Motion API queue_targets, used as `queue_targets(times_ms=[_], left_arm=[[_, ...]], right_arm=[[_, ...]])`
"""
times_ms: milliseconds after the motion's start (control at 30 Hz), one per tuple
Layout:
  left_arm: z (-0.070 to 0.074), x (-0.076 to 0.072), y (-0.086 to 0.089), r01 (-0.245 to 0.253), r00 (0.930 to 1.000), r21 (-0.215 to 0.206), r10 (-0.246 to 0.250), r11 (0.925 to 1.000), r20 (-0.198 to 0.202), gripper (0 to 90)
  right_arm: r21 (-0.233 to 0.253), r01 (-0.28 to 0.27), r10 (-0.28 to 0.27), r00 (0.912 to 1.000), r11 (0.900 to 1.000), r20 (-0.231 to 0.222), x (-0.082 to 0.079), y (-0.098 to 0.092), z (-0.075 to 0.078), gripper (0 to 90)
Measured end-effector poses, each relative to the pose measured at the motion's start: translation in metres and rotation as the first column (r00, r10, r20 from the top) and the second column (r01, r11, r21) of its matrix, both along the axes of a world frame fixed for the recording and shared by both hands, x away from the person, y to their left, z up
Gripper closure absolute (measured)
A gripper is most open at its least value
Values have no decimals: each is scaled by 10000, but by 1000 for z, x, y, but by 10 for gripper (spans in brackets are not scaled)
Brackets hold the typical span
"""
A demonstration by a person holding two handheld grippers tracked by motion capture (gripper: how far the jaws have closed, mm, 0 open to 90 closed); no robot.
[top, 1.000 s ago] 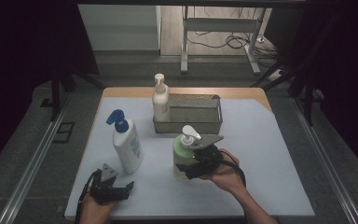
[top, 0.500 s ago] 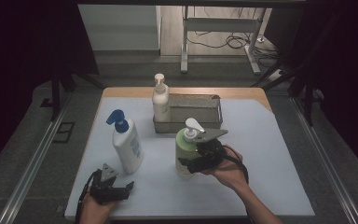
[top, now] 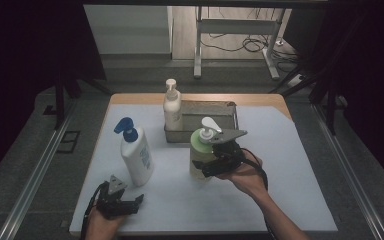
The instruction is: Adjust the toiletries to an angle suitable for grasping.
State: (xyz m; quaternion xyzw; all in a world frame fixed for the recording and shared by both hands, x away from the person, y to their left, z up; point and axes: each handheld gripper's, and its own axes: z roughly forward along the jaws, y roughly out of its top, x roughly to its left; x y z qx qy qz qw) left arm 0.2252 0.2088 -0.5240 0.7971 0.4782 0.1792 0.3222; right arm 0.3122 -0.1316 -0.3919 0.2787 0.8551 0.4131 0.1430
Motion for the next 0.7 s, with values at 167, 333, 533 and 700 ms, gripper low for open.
queue_targets(times_ms=[167, 333, 533, 700], left_arm=[[0, 0, 0, -2, 10000, 0, 2, 10000, 5, 122], [0, 0, 0, 2, 10000, -4, -2, 10000, 5, 121], [0, 0, 0, 7, 10000, -20, -7, 10000, -7, 122], [0, 0, 0, 7, 10000, -7, -7, 10000, -9, 121]], right_arm=[[26, 143, -143, 9999, 9999, 39, 6, -1, 5, 115], [-33, 307, -307, 9995, 9995, 72, 13, 0, 9, 116], [-32, 433, -432, 9990, 9991, 60, 24, 1, 15, 115], [-90, 586, -586, 9983, 9982, 76, 32, 1, 20, 115]])
